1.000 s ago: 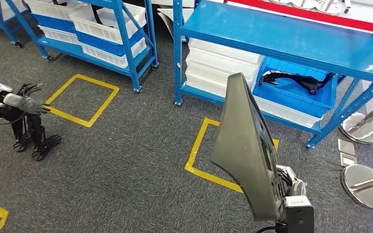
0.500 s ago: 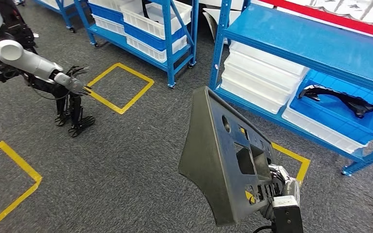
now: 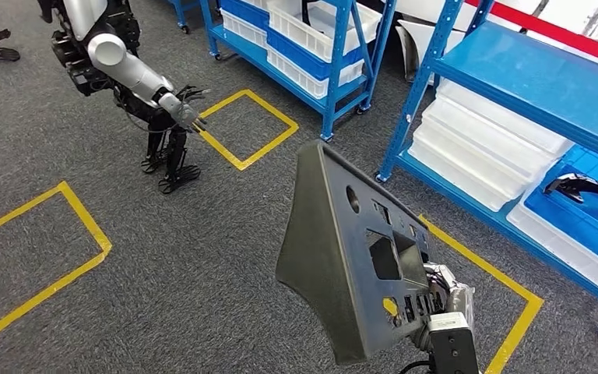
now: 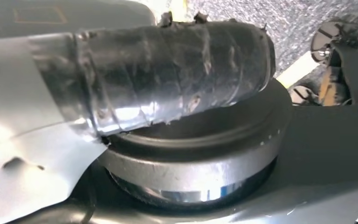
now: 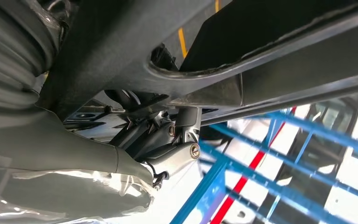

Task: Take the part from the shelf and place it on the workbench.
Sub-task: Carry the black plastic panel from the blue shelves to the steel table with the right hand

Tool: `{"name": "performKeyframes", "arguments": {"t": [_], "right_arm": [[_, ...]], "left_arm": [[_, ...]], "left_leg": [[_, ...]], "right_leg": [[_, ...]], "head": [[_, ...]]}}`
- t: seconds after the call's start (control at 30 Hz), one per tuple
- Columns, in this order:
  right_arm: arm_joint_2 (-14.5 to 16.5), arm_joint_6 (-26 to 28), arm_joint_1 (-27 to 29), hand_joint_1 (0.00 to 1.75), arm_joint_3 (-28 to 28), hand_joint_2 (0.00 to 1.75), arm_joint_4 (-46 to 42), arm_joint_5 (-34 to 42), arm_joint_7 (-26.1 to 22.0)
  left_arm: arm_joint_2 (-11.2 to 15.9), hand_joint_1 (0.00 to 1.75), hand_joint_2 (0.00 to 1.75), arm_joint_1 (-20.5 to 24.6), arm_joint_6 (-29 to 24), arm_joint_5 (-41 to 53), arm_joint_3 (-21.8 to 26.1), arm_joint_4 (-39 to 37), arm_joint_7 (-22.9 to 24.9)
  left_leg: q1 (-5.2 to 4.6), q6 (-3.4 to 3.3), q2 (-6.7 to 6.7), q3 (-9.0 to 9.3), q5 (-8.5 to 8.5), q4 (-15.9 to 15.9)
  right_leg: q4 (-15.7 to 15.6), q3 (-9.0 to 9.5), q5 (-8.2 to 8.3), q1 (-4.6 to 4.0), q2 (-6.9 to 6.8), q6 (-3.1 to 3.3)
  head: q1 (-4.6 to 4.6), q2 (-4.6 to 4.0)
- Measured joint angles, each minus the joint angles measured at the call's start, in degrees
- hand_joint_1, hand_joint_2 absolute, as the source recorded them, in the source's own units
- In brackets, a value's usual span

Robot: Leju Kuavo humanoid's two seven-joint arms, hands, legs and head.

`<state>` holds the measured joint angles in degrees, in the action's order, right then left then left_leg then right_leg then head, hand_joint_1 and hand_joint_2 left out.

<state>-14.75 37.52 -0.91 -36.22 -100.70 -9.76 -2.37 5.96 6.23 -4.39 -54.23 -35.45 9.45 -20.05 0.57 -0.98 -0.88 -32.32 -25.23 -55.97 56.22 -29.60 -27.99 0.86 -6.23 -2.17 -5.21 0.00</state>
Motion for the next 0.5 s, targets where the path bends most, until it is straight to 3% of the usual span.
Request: {"name": "performKeyframes", "arguments": {"t": [0.1,0.13,0.17,0.2,0.23,0.3,0.37,0.4,0.47,0.5], "right_arm": [[-0.02,0.0,-0.05,1.75,-0.14,1.75,0.0,-0.02,0.0],[-0.02,0.0,-0.02,1.75,-0.2,1.75,0.01,-0.01,0.04],[-0.02,-0.01,0.02,1.75,-0.26,1.75,0.0,-0.02,0.17],[-0.02,-0.01,0.04,1.75,-0.32,1.75,-0.02,-0.09,0.38],[-0.02,-0.02,0.03,1.75,-0.38,1.75,-0.08,-0.2,0.64],[-0.02,-0.02,-0.02,1.75,-0.45,1.75,-0.37,-0.45,1.05],[-0.02,-0.02,-0.11,1.75,-0.51,1.75,-0.73,-0.58,1.16],[-0.02,-0.03,-0.16,1.75,-0.54,1.75,-0.85,-0.61,1.19],[-0.02,-0.05,-0.23,1.75,-0.61,1.75,-1.06,-0.63,1.22],[0.01,-0.07,-0.26,1.75,-0.62,1.75,-1.15,-0.64,1.25]], "left_arm": [[-0.01,0.0,0.0,0.31,0.13,0.0,-0.03,0.02,-0.03],[-0.01,0.0,0.0,0.37,0.16,0.0,-0.04,0.03,-0.03],[-0.01,0.0,0.0,0.38,0.19,0.0,-0.04,0.03,-0.02],[-0.01,0.0,0.0,0.41,0.2,-0.01,-0.04,0.04,-0.01],[-0.01,0.0,0.0,0.47,0.2,-0.02,-0.04,0.04,0.02],[-0.04,0.0,0.0,0.67,0.21,-0.01,-0.04,0.08,0.05],[-0.07,0.0,0.0,0.89,0.24,-0.01,-0.04,0.1,0.05],[-0.07,0.0,0.0,0.9,0.24,-0.01,-0.04,0.11,0.06],[0.06,0.0,0.0,0.84,0.2,-0.01,-0.04,0.09,0.08],[0.17,0.0,0.0,0.8,0.16,-0.01,-0.04,0.09,0.09]], "left_leg": [[0.09,-0.8,2.05,-0.22,0.4,0.07],[-0.03,-0.98,2.84,-0.35,0.52,0.06],[-0.19,-1.09,3.67,-0.43,0.6,0.05],[-0.36,-1.16,4.52,-0.46,0.68,0.05],[-0.5,-1.19,5.4,-0.43,0.76,0.05],[-0.68,-1.05,6.99,-0.44,0.96,0.04],[-0.61,-0.61,8.34,-0.84,1.26,0.0],[-0.5,-0.27,8.98,-1.11,1.46,0.06],[-0.36,0.44,9.88,-1.48,1.74,0.23],[-0.48,0.72,8.94,-1.81,1.25,-0.37]], "right_leg": [[10.44,-4.34,-5.51,0.16,4.67,-0.34],[13.91,-6.03,-6.89,0.14,5.36,-0.27],[15.78,-7.11,-7.25,0.11,5.72,-0.1],[15.58,-7.27,-6.49,0.06,5.97,0.21],[12.94,-6.3,-4.59,-0.06,6.42,0.68],[4.87,-2.93,-0.38,-0.37,8.8,1.93],[-0.39,-0.83,1.21,-0.57,10.77,2.65],[-1.07,-0.6,1.04,-0.62,10.8,2.72],[-1.99,0.0,1.37,-0.55,9.43,2.7],[-2.59,0.43,1.68,-0.44,8.63,2.8]], "head": [[0.38,0.0],[0.43,0.0],[0.46,0.0],[0.47,0.0],[0.46,0.0],[0.44,0.0],[0.45,0.0],[0.49,0.0],[0.56,0.0],[0.45,0.0]]}}
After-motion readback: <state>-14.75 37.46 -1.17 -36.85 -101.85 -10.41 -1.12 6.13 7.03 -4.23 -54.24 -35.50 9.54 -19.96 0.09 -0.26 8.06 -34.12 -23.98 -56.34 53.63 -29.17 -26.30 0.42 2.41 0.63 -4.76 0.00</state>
